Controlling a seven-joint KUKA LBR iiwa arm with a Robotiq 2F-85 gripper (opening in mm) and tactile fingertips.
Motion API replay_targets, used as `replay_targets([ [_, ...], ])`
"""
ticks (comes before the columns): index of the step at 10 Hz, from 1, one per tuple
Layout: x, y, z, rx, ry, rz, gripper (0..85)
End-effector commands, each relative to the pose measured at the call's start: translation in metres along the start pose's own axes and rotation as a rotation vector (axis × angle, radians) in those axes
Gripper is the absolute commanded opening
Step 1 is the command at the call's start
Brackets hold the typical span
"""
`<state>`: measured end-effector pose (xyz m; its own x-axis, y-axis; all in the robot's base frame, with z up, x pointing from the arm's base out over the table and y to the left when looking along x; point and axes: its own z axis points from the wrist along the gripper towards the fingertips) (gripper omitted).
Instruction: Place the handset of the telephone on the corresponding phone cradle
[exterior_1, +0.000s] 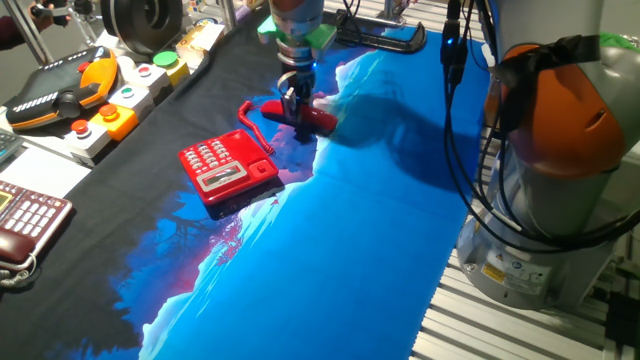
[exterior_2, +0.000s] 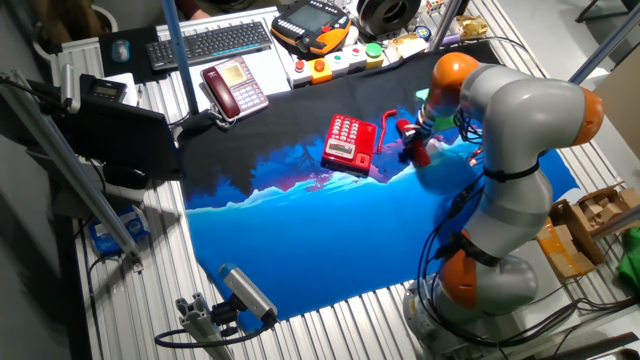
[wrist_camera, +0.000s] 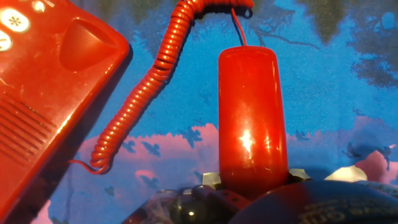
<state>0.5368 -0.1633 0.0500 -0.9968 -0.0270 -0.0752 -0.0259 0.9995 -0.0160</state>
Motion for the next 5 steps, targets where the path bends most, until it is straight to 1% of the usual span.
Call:
replay_targets([
  [1,0.0,0.0,-0.004,0.001,-0.001,0.007,0.7],
  [4,-0.005,0.001,-0.016,0.004,0.0,0.027,0.7],
  [5,-0.007,0.005,-0.023,0.004,0.008,0.037,0.7],
])
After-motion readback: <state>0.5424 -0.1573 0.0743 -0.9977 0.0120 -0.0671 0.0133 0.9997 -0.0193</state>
